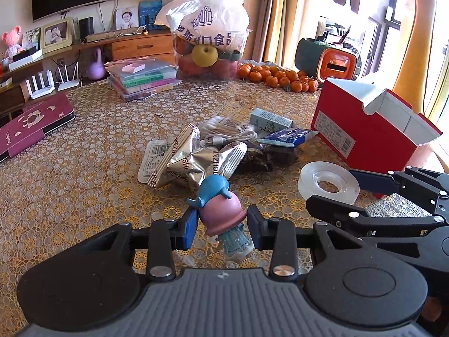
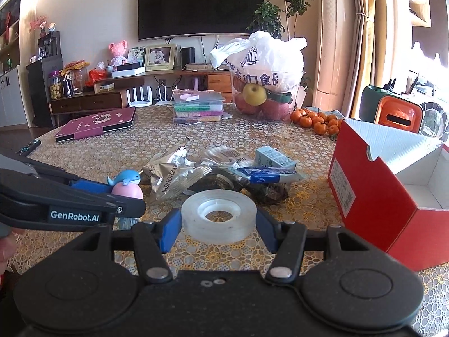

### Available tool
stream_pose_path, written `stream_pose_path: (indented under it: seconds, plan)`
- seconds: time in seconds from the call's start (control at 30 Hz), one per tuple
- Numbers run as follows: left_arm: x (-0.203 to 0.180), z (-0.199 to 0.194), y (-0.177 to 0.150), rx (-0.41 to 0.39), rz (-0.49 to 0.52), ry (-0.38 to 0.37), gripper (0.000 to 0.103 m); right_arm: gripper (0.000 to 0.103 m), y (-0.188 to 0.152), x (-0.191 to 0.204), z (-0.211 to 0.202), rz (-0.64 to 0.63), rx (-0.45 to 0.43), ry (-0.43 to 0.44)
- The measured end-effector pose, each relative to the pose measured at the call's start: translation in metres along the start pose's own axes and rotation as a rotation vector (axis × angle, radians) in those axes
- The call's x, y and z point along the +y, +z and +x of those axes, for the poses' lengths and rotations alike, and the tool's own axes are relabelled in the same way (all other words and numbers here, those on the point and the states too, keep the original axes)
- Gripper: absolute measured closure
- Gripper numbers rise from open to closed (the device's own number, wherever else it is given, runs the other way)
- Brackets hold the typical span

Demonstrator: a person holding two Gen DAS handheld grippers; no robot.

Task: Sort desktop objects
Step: 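Carry the doll and tape roll with both tools over the red shoebox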

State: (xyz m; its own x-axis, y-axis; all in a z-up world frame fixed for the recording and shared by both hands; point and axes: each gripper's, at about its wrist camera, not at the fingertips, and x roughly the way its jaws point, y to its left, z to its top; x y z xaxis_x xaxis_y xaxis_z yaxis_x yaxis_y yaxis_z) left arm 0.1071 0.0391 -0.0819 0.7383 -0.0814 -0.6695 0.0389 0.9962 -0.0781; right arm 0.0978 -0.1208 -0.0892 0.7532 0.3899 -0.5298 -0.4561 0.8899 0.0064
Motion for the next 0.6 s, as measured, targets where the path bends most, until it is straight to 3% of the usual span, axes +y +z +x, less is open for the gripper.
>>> stream_pose_path:
  seconds: [0.6]
  plan:
    - [-0.063, -0.033, 0.038, -0.031, 0.054, -0.142, 0.066, 0.045, 0.020, -0.044, -0.063, 0.047, -0.025, -0.065]
